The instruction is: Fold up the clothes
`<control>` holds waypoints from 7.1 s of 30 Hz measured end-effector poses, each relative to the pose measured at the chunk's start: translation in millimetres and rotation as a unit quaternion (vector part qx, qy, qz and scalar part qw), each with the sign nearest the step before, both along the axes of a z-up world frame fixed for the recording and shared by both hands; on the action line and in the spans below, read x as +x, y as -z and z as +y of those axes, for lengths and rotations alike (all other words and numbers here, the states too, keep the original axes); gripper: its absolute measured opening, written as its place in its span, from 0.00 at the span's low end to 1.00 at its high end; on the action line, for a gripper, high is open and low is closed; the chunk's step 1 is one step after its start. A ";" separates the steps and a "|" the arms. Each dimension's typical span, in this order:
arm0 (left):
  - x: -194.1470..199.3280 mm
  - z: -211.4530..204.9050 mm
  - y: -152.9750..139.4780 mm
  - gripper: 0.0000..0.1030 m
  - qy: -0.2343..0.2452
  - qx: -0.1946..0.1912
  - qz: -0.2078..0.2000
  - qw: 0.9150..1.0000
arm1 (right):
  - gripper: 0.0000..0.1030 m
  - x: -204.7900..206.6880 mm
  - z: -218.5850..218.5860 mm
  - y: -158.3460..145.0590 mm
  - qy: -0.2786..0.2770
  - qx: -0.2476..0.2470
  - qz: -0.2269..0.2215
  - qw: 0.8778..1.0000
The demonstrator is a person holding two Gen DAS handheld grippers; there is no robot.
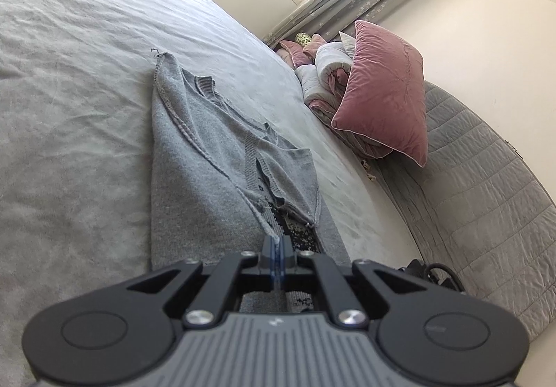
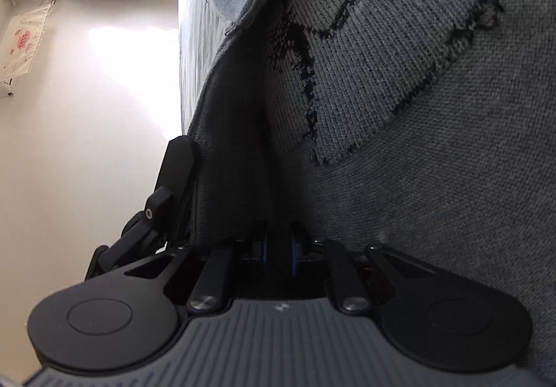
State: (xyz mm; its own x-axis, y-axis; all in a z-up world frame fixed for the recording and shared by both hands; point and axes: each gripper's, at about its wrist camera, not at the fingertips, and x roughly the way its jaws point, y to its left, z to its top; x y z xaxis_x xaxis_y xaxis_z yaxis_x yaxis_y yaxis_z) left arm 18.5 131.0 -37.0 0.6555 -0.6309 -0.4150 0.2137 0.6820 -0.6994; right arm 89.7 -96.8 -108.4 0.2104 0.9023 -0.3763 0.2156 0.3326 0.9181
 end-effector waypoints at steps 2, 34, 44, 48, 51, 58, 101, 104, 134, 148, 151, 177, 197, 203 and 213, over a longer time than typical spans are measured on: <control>2.4 -2.8 3.1 0.02 0.002 0.003 0.005 1.000 | 0.20 -5.8 -2.5 -0.6 -0.010 0.004 0.001 1.000; 68.4 33.1 11.9 0.42 -0.103 0.117 0.066 0.986 | 0.56 31.1 -2.1 -58.5 0.038 -0.172 -0.136 0.975; 61.0 17.1 8.3 0.03 -0.120 0.189 0.031 0.974 | 0.53 126.5 21.8 -50.8 0.156 -0.248 -0.203 0.934; 57.3 22.7 4.3 0.19 -0.123 0.193 0.013 0.973 | 0.51 126.2 44.8 -56.5 0.146 -0.301 -0.241 0.911; 50.8 27.5 -8.2 0.29 -0.123 0.159 -0.035 0.979 | 0.51 131.7 42.8 -61.3 0.144 -0.323 -0.275 0.894; 55.0 -17.6 2.6 0.26 0.057 0.188 -0.060 0.979 | 0.50 143.8 46.8 -55.1 0.131 -0.381 -0.308 0.862; -142.4 -93.1 -7.9 0.38 0.124 0.328 -0.077 0.933 | 0.52 -170.3 -90.4 -72.5 -0.009 -0.392 -0.369 0.843; -158.6 -92.8 -7.6 0.39 0.113 0.316 -0.067 0.940 | 0.53 -182.2 -85.1 -73.7 -0.027 -0.402 -0.369 0.837; -217.4 -111.9 -33.0 0.78 0.127 0.268 0.003 0.955 | 0.69 -245.2 -113.2 -93.5 -0.061 -0.335 -0.330 0.880; -204.6 -79.2 -49.6 0.85 0.079 0.198 0.035 0.976 | 0.72 -234.6 -147.0 -99.8 0.014 -0.331 -0.306 0.893; -200.0 -68.0 -47.1 0.85 0.060 0.195 0.048 0.978 | 0.72 -232.1 -151.6 -99.0 0.023 -0.332 -0.298 0.895; -180.6 -14.6 -14.6 0.85 -0.009 0.200 0.115 0.973 | 0.73 -229.6 -191.0 -77.2 0.070 -0.344 -0.231 0.908; -177.5 -9.7 -5.7 0.85 -0.001 0.196 0.117 0.974 | 0.76 -227.6 -186.7 -74.1 0.062 -0.351 -0.233 0.905; -177.4 -10.9 -5.7 0.86 0.001 0.199 0.115 0.973 | 0.76 -229.3 -186.5 -74.1 0.062 -0.350 -0.235 0.904; -175.7 -7.7 -5.1 0.86 0.001 0.185 0.120 0.976 | 0.76 -230.9 -187.3 -75.1 0.053 -0.347 -0.244 0.904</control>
State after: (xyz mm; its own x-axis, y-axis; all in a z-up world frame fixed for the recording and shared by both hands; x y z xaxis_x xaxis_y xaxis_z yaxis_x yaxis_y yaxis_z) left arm -157.2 123.2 -31.9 0.5108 -0.4109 -0.7551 0.0764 0.8966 -0.4362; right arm -141.2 -284.2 -33.4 0.5754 0.4499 -0.6830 -0.0935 0.8658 0.4916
